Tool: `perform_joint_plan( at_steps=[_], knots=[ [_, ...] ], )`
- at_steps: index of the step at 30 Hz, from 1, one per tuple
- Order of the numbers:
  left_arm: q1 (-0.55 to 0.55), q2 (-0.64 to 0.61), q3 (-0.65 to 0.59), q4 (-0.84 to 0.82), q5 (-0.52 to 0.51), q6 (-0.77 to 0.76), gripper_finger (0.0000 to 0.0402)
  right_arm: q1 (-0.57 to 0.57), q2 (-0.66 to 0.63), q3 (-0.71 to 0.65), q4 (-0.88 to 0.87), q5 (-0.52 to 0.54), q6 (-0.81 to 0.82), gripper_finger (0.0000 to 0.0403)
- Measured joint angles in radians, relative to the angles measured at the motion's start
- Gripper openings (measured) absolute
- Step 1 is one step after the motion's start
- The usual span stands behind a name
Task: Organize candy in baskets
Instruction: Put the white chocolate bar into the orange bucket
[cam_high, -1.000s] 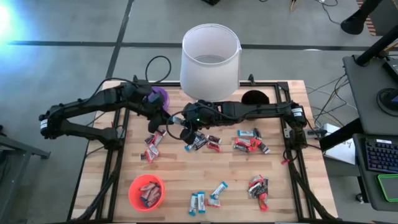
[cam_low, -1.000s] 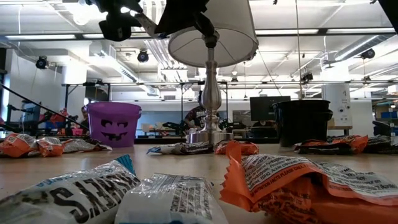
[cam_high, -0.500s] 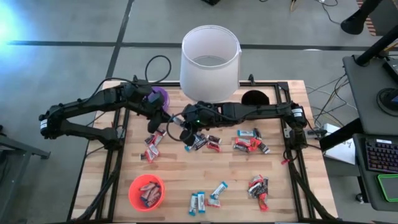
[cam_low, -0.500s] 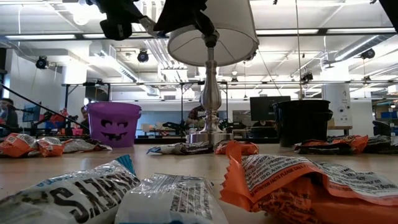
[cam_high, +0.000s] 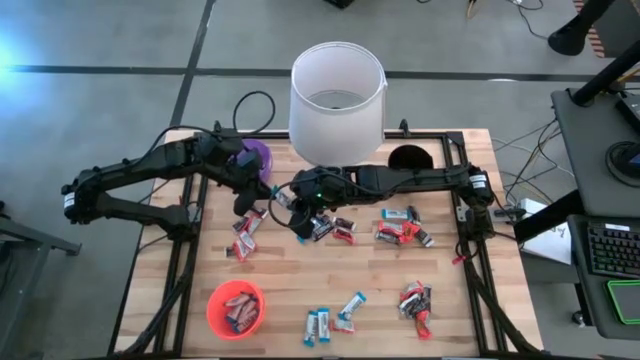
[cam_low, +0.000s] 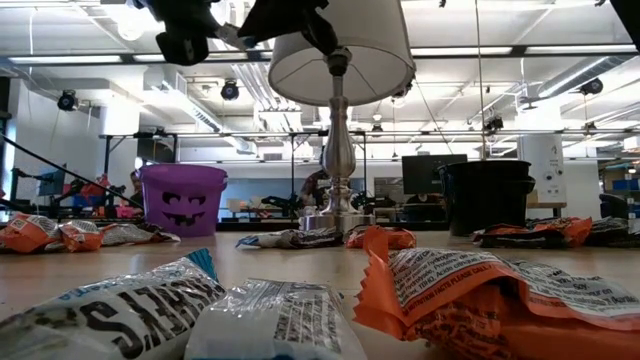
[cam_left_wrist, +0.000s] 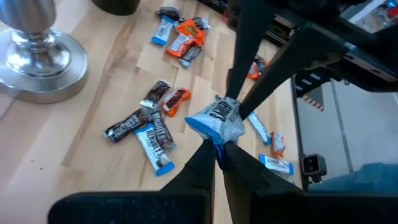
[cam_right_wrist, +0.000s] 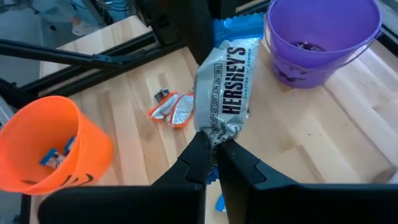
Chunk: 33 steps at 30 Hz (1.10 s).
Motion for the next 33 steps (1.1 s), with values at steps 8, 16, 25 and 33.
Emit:
perform_joint_plan(
  at_steps=[8,16,25,33],
  knots=[
    [-0.001,-0.015,0.000,-0.005,0.026,0.012,0.0000,0.003,0.000,0.001,0.008,-0.008,0.006,0.0094],
    [-0.001,-0.030,0.000,-0.033,0.038,0.021,0.0000,0.006,0.000,0.002,0.013,-0.005,0.015,0.0139],
    [-0.017,-0.082,0.000,-0.172,0.132,0.008,0.0000,0.034,-0.001,0.002,0.010,-0.014,0.016,0.0150],
    [-0.128,-0.179,0.000,-0.299,0.153,-0.104,0.0000,0.050,-0.013,0.002,-0.011,-0.015,0.017,0.0151]
  ],
)
